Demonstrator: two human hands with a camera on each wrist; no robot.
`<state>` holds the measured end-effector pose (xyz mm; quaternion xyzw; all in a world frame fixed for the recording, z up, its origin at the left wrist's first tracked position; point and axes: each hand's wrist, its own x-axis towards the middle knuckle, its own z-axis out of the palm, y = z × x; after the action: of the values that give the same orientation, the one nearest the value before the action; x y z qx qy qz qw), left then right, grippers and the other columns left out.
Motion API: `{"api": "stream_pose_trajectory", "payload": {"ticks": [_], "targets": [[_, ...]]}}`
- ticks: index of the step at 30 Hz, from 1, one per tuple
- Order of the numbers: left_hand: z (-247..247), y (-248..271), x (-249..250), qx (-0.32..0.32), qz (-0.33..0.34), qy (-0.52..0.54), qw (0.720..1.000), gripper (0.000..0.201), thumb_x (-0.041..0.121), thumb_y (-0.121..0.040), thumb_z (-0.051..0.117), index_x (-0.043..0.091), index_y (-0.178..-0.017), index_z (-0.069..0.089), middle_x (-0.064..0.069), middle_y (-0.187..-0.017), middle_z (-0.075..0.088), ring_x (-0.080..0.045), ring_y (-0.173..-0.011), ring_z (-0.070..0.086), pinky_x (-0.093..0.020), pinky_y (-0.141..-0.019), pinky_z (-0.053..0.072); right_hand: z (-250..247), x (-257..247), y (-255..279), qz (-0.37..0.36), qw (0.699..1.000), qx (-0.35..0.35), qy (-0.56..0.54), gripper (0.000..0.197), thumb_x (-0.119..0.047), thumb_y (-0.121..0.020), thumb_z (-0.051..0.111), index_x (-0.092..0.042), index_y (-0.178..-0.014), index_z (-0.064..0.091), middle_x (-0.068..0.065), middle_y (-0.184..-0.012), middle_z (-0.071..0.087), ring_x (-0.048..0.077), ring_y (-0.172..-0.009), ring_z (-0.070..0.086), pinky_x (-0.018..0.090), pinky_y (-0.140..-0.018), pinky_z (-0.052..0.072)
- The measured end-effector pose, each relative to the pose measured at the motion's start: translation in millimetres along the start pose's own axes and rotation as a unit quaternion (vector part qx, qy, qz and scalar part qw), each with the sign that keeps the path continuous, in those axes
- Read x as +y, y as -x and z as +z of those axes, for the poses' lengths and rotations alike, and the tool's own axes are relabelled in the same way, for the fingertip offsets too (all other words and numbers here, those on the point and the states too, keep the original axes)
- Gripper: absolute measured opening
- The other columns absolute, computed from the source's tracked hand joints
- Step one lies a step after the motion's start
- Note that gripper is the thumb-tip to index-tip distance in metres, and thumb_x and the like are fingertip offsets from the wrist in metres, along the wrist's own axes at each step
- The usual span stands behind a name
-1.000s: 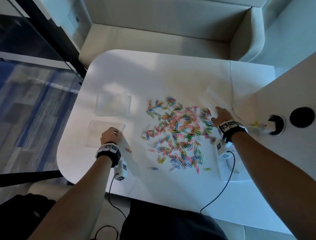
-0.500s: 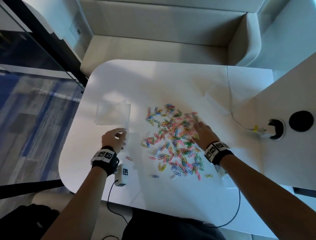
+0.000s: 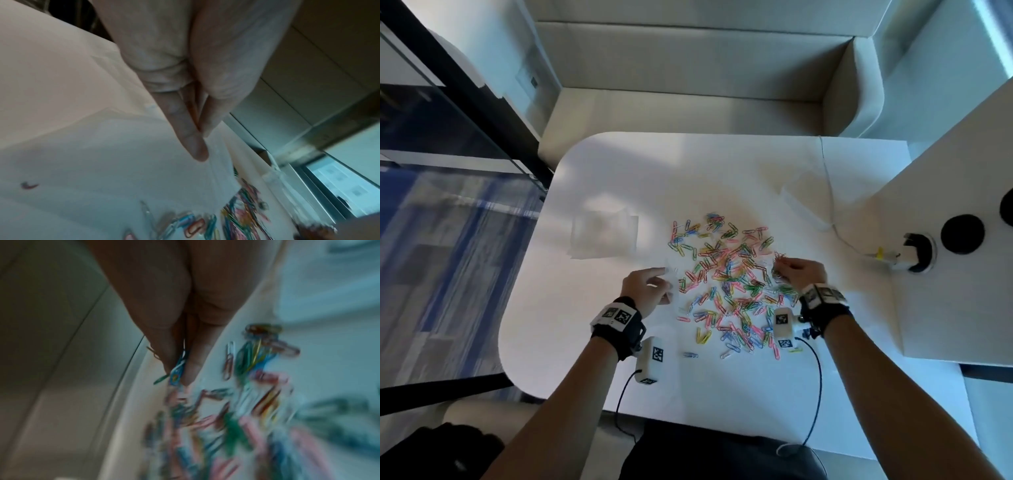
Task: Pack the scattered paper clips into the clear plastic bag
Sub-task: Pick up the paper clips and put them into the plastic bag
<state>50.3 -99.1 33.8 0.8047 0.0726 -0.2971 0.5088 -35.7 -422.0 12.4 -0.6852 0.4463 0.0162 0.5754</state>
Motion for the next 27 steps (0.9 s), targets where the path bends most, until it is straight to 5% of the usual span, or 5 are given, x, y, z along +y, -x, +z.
{"api": "stream_pose_trajectory", "payload": {"ticks": [2,5,19,23,27], "targets": [[11.5,1.3,12.4,-0.014,0.025,-0.034,0.999,0.039,0.0,-0.087,0.063,0.003,-0.125,0.066,-0.011,-0.089,0.075,-0.026,-0.072,0.077,-0.042,-0.079,0.064,1.3,-9.7,24.2,0.059,0.965,-0.079,-0.243,0.03,-0.004,-0.082,0.07,0.007,-0.11,0.067,0.017,-0.094,0.073,0.023,-0.081,0.071,0.032,-0.084,0.058],[32.5,3.9,29.1,-0.041,0.07,-0.099,0.992,0.036,0.003,-0.09,0.061,0.005,-0.126,0.066,-0.005,-0.09,0.072,-0.024,-0.071,0.077,-0.038,-0.079,0.064,16.9,-32.3,59.4,0.069,0.924,-0.194,-0.323,0.029,-0.003,-0.085,0.063,0.007,-0.112,0.064,0.02,-0.103,0.07,0.024,-0.086,0.069,0.028,-0.081,0.059],[65.5,16.5,53.3,-0.059,0.222,-0.211,0.95,0.025,0.005,-0.094,0.06,0.009,-0.116,0.073,-0.011,-0.104,0.073,-0.022,-0.093,0.071,-0.037,-0.083,0.061,65.1,-25.3,77.1,-0.025,0.972,-0.234,0.005,0.007,-0.006,-0.081,0.071,-0.009,-0.083,0.077,0.019,-0.087,0.074,0.029,-0.082,0.073,0.042,-0.083,0.059],[69.2,16.8,55.5,-0.073,0.268,-0.253,0.927,0.026,0.01,-0.095,0.061,0.012,-0.117,0.073,-0.007,-0.103,0.073,-0.022,-0.096,0.069,-0.035,-0.091,0.055,65.3,-36.7,79.2,0.062,0.954,-0.272,-0.111,0.019,0.011,-0.087,0.051,0.009,-0.095,0.068,0.025,-0.101,0.07,0.028,-0.089,0.07,0.037,-0.087,0.057],[70.4,16.2,54.7,-0.07,0.257,-0.245,0.932,0.026,0.009,-0.094,0.061,0.012,-0.117,0.073,-0.006,-0.105,0.074,-0.02,-0.095,0.069,-0.037,-0.092,0.056,67.3,-36.6,78.3,0.003,0.972,-0.235,0.026,0.021,0.001,-0.07,0.055,0.008,-0.086,0.065,0.021,-0.088,0.066,0.027,-0.081,0.06,0.056,-0.093,0.05]]}}
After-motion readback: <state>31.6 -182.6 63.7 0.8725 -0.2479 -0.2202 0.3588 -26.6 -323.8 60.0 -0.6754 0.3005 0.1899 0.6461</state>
